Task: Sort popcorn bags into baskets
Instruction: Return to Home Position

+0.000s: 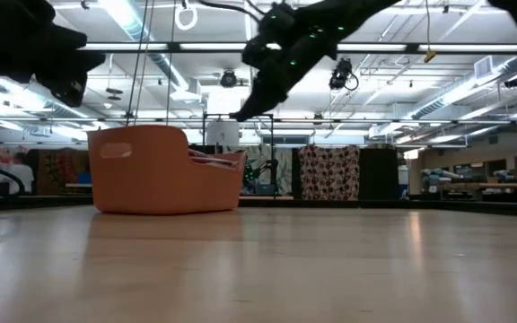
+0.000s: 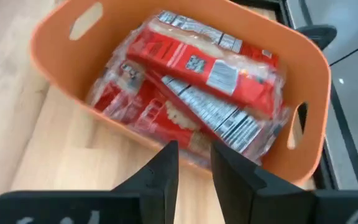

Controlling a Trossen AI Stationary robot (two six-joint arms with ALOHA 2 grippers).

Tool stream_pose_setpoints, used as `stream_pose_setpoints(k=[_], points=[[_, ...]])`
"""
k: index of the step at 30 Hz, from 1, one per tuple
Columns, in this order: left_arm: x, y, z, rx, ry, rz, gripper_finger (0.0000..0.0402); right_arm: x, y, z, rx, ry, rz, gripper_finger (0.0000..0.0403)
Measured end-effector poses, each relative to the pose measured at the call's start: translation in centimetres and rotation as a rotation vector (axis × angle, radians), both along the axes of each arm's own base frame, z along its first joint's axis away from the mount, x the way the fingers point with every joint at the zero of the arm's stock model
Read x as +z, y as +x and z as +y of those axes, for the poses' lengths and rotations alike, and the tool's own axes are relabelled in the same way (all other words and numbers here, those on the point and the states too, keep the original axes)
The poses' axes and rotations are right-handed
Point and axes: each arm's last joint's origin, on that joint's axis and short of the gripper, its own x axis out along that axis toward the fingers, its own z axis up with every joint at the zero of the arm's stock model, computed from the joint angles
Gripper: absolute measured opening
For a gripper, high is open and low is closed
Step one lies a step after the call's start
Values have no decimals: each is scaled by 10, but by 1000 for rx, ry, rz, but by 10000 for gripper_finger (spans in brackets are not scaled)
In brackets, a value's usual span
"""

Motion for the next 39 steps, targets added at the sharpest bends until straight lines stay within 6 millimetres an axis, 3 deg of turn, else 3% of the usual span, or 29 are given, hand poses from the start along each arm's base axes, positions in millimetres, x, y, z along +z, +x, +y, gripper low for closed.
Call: stream_pose_setpoints(k=[15,22,29,39], points=[[6,0,-1,-24,120,-68,141,-39,-124,71,-224,71,-273,98],[6,0,-1,-24,125,-66,141,-47,-175,92,-293,151,-393,98],[6,0,-1,-24,126,-65,141,-55,-213,105,-355,167,-491,98],[5,0,-1,-24,126,-64,141,-77,-248,117,-322,224,-635,98]])
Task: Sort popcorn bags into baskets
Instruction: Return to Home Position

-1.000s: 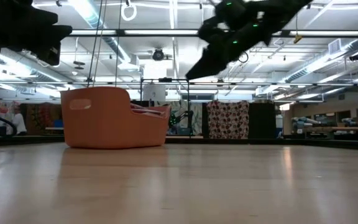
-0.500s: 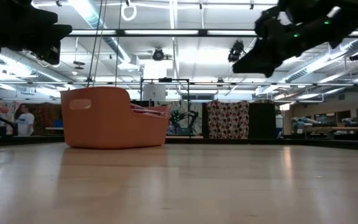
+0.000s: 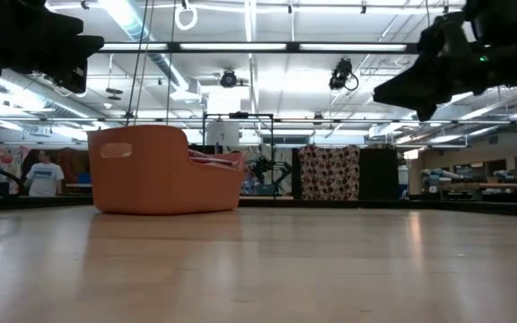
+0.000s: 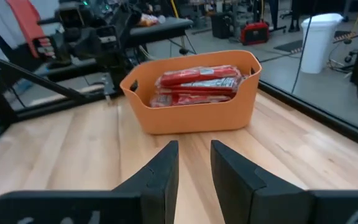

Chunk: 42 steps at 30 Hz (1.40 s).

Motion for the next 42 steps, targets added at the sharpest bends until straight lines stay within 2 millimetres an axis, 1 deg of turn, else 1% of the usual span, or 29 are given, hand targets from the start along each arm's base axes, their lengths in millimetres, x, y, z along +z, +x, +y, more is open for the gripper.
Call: stream_pose_setpoints(k=[6,11,14,19,22,42], points=[[0,0,0,0,1,0,141,-16,-20,6,26,23,-79,98],[0,0,0,0,0,0,141,-27,-30,9,40,34,-133,98],[0,0,0,0,1,0,141,-28,-33,11,62,53,-127,98],[0,0,0,0,1,1,141,-22,-36,13,78,56,-187,98],[0,0,0,0,1,1,141,-20,-38,14,80,87,-214,98],[0,0,0,0,1,1,141,-20,-37,14,82,93,-210,99]])
